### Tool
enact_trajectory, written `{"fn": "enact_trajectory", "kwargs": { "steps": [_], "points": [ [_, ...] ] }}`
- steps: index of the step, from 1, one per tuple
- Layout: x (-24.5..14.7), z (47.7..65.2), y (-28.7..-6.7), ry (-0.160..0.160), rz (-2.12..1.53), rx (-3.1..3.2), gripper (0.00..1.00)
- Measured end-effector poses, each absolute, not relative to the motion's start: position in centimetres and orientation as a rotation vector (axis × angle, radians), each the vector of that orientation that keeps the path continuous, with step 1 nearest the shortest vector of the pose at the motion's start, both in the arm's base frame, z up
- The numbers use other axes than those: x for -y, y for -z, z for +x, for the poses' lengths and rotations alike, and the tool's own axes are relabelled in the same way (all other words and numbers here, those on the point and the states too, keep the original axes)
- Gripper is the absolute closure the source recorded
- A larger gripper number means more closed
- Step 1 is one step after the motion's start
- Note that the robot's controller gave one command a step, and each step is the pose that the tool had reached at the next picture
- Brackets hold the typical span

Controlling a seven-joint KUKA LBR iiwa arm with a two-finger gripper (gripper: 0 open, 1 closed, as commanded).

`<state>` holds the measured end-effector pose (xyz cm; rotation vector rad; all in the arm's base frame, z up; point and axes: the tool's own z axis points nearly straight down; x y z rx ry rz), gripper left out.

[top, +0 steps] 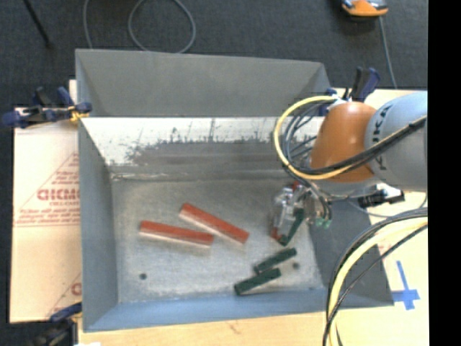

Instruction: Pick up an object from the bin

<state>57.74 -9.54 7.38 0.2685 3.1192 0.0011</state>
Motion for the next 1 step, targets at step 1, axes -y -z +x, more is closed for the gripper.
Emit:
{"fn": "enact_trajectory", "kwargs": {
  "steps": [1],
  "points": [
    [9.60,57.59,-7.21,0.001,0.268,-3.123,0.00]
  ]
}}
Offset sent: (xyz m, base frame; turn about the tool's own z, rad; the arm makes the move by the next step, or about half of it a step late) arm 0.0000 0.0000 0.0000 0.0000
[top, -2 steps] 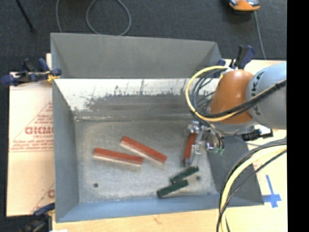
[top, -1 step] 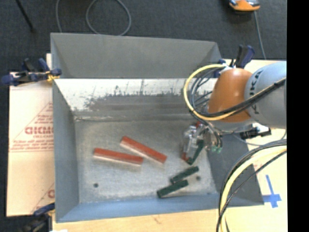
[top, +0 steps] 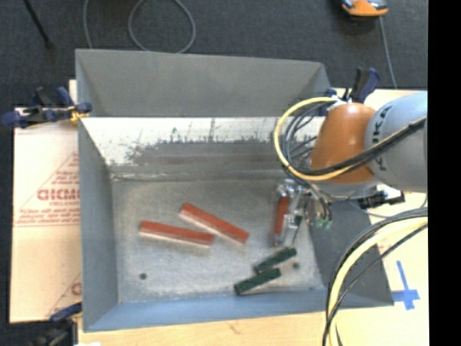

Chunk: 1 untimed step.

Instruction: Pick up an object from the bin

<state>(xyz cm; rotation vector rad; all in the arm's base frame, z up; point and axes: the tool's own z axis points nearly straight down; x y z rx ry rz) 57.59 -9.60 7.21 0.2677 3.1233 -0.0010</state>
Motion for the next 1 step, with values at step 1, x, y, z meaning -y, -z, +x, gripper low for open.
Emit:
{"fn": "enact_trajectory", "kwargs": {
  "steps": [1],
  "points": [
    [12.08,61.78,-7.29,0.005,-0.222,-3.125,0.00]
  ]
}}
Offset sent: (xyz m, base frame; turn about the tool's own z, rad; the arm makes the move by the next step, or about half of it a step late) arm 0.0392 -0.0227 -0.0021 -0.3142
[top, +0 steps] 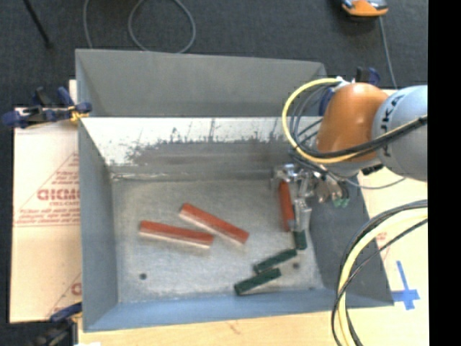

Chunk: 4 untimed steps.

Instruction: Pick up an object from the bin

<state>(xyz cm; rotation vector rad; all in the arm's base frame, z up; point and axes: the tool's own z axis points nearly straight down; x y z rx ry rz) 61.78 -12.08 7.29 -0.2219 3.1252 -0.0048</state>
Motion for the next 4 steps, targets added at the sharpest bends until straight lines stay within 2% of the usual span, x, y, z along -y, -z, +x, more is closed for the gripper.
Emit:
{"fn": "enact_trajectory", "kwargs": {
  "steps": [1,2,3,4],
  "points": [
    [10.9,64.6,-7.5,0.004,-0.231,-3.124,0.00],
    [12.9,65.1,-17.9,0.005,-0.170,-3.122,0.00],
    [7.6,62.8,-7.4,0.001,-0.697,-3.061,0.00],
    [1.2,62.0,-15.2,-0.002,-0.610,-3.068,0.00]
  ]
}}
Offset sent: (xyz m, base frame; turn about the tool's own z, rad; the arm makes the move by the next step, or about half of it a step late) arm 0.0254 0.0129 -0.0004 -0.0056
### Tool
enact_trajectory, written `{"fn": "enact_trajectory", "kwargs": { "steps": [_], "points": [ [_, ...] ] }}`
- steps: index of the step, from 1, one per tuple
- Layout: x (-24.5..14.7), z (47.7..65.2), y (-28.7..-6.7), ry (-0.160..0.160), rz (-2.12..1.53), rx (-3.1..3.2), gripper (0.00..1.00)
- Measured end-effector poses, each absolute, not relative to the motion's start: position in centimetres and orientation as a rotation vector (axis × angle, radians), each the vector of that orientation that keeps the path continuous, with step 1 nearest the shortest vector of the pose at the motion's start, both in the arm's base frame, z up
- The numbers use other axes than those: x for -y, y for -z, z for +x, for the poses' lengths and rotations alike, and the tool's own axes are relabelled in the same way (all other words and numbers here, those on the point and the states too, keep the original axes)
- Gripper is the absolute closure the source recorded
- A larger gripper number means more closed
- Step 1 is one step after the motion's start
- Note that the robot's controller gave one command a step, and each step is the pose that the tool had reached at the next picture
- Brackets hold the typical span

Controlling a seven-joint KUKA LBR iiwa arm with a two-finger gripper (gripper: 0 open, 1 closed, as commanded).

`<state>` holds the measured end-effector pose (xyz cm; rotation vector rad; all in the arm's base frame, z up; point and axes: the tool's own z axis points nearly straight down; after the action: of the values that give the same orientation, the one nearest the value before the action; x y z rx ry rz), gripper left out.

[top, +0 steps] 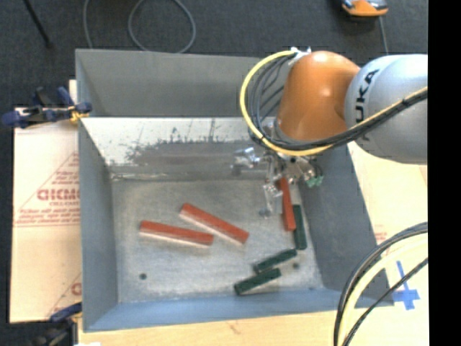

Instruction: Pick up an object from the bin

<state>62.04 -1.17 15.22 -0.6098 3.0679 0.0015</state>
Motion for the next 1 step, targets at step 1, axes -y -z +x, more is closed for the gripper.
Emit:
{"fn": "enact_trajectory", "kwargs": {
  "steps": [1],
  "points": [
    [-7.84,61.00,-8.18,-0.008,-0.638,-3.077,0.00]
  ]
}}
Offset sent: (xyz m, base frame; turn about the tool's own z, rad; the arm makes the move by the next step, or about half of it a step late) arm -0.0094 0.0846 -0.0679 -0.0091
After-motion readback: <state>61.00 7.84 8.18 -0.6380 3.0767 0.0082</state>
